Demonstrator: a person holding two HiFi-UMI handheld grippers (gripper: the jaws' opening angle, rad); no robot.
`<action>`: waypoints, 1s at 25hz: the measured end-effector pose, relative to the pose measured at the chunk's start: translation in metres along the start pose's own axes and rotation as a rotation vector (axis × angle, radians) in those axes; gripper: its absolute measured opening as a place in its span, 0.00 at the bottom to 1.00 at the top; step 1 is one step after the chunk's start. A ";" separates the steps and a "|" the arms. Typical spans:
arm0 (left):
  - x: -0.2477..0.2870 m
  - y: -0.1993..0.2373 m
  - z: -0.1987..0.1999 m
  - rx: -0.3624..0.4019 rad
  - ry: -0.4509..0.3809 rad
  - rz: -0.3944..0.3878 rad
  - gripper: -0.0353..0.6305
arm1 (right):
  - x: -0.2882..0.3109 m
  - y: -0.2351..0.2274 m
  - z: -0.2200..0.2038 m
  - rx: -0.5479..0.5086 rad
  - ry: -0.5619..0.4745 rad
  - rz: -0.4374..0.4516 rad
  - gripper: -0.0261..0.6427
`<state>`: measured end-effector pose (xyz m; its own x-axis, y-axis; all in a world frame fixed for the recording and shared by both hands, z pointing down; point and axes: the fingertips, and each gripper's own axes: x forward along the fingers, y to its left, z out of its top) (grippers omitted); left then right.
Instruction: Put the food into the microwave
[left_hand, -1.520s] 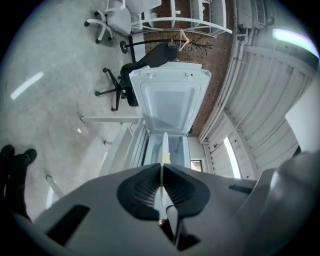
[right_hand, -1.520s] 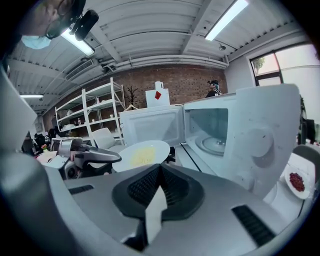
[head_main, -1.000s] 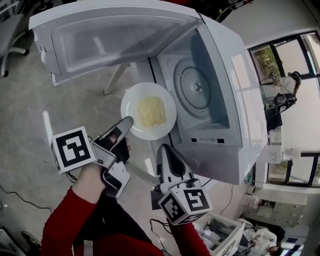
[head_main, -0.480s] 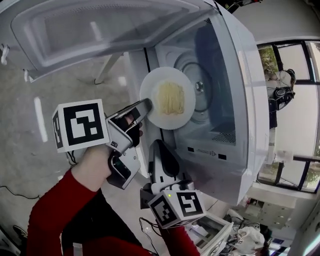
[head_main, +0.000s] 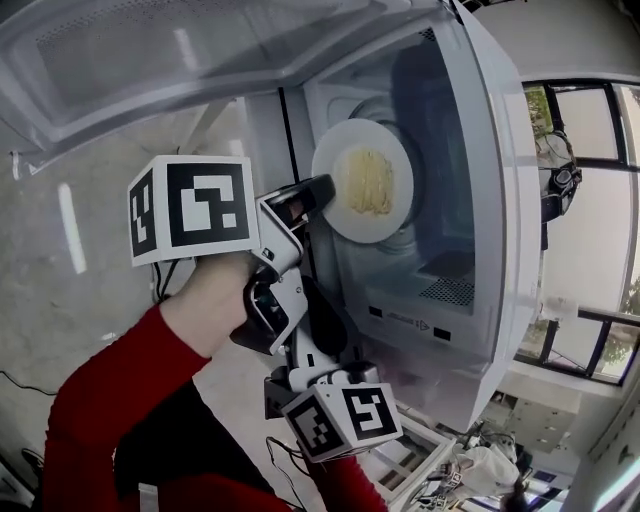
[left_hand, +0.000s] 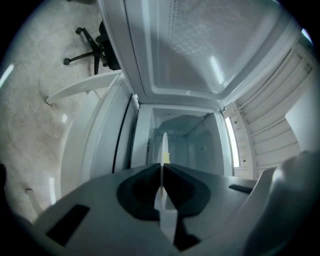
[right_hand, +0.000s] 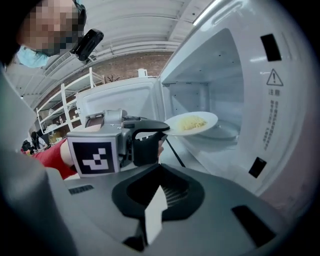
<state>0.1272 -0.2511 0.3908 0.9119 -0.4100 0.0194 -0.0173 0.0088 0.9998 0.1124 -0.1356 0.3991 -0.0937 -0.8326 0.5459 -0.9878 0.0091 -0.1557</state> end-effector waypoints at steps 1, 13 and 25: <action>0.003 -0.001 0.000 0.007 0.006 0.000 0.09 | 0.000 0.001 0.000 0.002 0.000 0.002 0.06; 0.040 -0.012 -0.001 0.081 0.084 0.020 0.09 | 0.005 -0.002 0.013 0.005 -0.021 -0.024 0.06; 0.061 -0.014 -0.001 0.130 0.117 0.041 0.09 | 0.024 -0.021 0.018 -0.015 0.062 -0.054 0.06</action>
<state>0.1832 -0.2753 0.3778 0.9507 -0.3027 0.0674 -0.1014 -0.0982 0.9900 0.1335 -0.1652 0.4006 -0.0477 -0.7961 0.6033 -0.9933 -0.0260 -0.1130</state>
